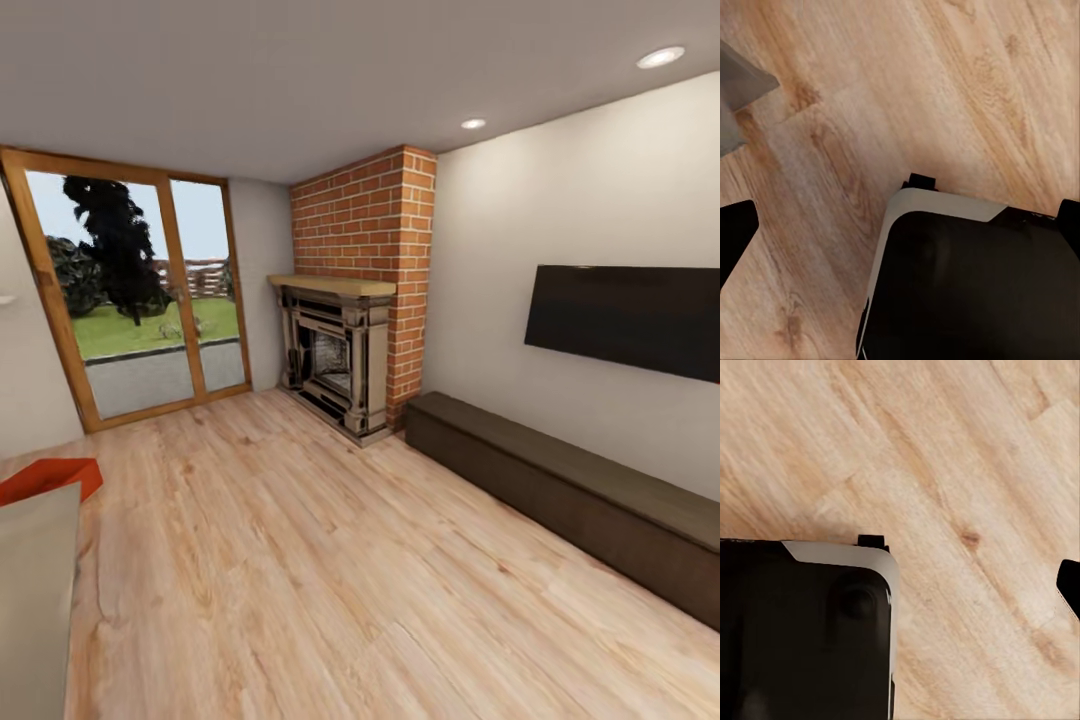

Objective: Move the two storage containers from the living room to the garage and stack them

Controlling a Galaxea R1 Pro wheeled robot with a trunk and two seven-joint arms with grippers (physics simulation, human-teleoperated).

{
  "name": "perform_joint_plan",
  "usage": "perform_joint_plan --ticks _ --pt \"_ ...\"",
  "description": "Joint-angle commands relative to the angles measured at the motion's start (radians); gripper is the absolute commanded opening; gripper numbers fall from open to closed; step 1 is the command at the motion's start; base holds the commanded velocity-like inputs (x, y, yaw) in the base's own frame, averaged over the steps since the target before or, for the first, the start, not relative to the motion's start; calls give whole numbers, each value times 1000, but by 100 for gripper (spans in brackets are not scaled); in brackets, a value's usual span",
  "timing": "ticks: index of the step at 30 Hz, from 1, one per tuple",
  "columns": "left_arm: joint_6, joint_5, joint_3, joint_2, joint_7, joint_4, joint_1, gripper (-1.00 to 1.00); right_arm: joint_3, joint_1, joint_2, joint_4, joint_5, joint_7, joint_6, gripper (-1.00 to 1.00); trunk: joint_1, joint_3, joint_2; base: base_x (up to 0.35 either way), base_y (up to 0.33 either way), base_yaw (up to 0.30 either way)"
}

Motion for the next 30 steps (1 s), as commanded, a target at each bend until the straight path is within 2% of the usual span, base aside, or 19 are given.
perform_joint_plan --ticks 1,30 --pt "-3 7 -3 0 2 1 -1 100 8 -1 0 3 -3 -3 -5 100 1 0 -1 323 0 8" --pt "-4 7 -3 -1 2 1 0 100 9 -1 0 3 -3 -6 -5 100 1 0 -1 323 0 1"
